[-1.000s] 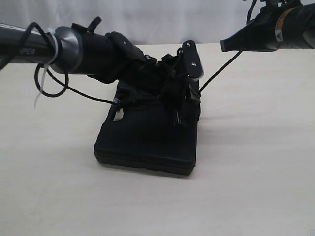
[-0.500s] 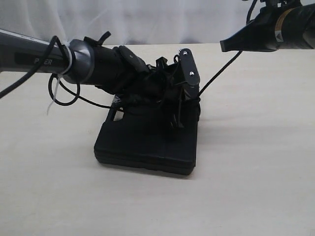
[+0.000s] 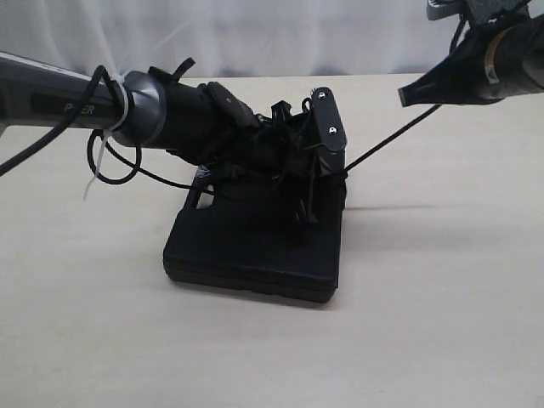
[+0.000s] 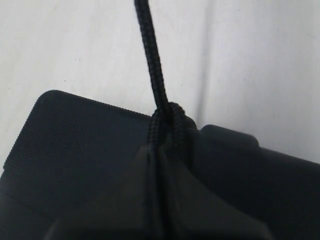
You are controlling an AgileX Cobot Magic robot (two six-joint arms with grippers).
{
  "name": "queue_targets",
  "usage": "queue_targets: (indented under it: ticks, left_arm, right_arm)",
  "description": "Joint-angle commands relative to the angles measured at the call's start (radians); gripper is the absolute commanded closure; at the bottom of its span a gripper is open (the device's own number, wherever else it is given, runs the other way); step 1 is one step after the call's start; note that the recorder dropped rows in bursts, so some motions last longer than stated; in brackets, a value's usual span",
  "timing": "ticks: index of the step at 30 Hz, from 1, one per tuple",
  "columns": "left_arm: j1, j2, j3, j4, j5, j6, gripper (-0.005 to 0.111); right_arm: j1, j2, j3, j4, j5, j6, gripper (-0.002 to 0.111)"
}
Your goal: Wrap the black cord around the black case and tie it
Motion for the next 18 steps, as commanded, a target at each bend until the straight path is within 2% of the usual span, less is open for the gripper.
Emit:
queue_targets:
  ticks: [1,6,18]
  left_arm:
    - [-0.009,0.017,0.000,-0.004,0.020,0.006,0.107]
    - [-0.009,0.017,0.000,-0.004,0.022,0.006,0.107]
    - [-0.009,0.017,0.000,-0.009,0.020,0.011,0.107]
  right_arm:
    - [-0.006,-0.002,0.044,-0.092,0.074,0.040,0.104]
    - [-0.006,0.049,0.117,-0.293,0.124,0.262,0.104]
    - [-0.008,0.270,0.159,-0.360,0.208,0.307,0.104]
